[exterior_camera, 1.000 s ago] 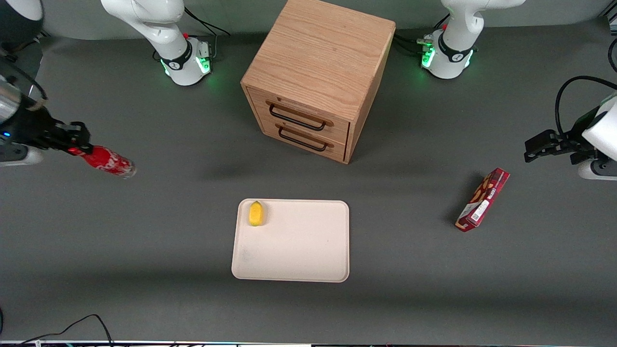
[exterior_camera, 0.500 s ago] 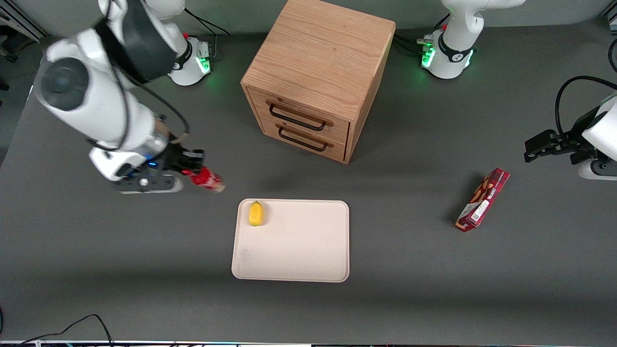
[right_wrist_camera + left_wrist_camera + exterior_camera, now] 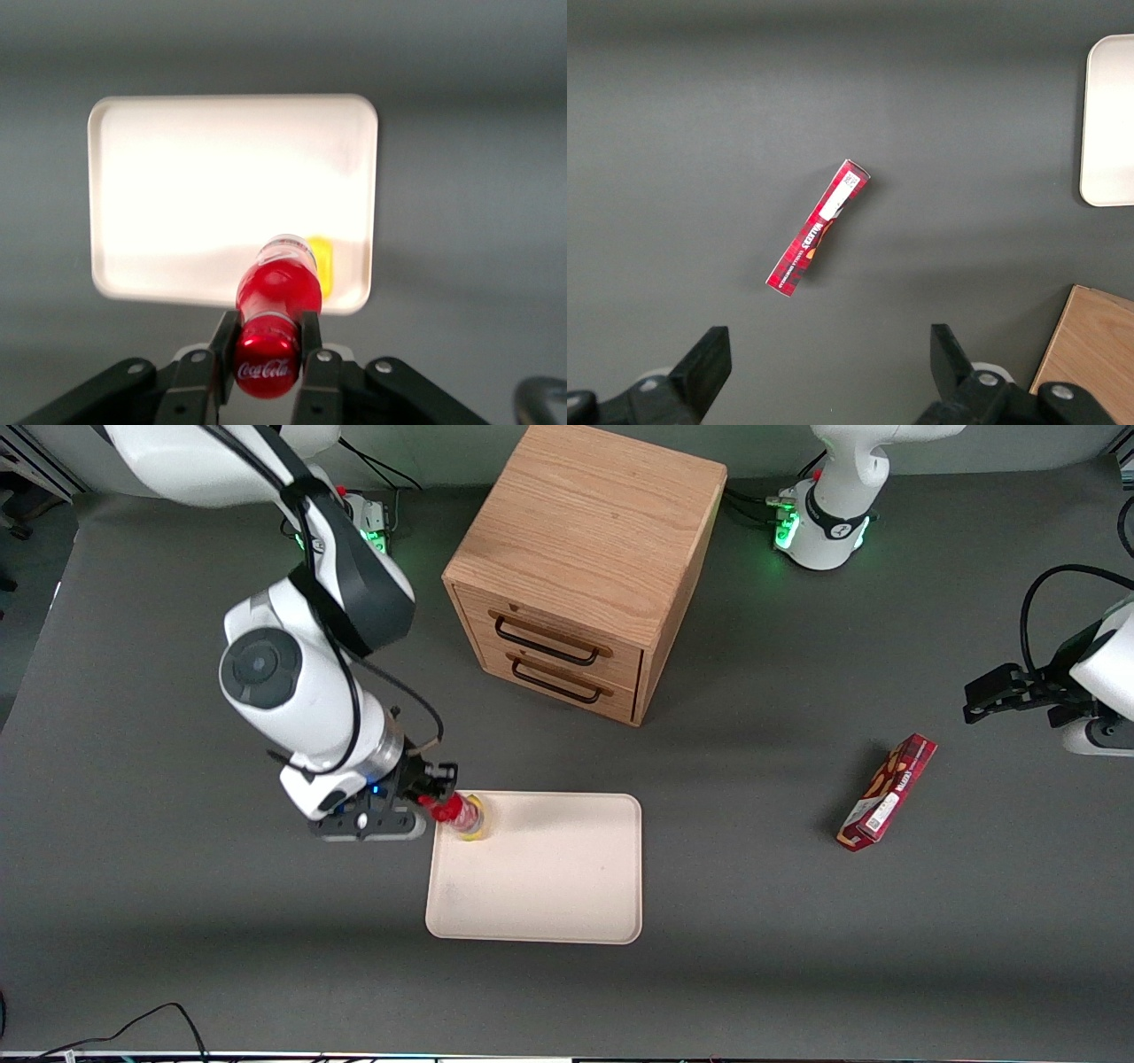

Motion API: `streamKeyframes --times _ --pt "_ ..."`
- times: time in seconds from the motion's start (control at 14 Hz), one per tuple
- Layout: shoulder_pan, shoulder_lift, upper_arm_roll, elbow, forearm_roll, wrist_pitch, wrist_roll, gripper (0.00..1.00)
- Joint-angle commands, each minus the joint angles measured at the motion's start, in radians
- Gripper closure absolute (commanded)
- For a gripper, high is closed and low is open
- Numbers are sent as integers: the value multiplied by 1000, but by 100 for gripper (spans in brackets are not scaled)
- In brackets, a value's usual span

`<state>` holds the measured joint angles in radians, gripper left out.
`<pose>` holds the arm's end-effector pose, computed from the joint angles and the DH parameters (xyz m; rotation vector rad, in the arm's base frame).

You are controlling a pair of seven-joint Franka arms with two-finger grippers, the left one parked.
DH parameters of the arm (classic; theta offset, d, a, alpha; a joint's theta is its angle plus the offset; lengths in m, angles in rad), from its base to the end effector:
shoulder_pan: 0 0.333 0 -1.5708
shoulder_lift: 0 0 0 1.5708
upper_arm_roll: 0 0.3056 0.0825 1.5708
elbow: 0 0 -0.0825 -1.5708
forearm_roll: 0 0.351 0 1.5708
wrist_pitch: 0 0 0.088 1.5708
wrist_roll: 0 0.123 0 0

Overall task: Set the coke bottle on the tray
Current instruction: 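Carry the bottle over the cream tray beside the lemon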

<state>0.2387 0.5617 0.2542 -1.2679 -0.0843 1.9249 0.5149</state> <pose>0.6297 0.2853 0.4321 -3.0396 0.0643 -0.1118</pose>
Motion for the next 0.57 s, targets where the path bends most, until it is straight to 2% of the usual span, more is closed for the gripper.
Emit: streamKeyframes --times 0.0,0.5 --pt "8 171 -9 201 -49 0 -12 100" --pt "42 276 -93 199 -77 108 -30 100"
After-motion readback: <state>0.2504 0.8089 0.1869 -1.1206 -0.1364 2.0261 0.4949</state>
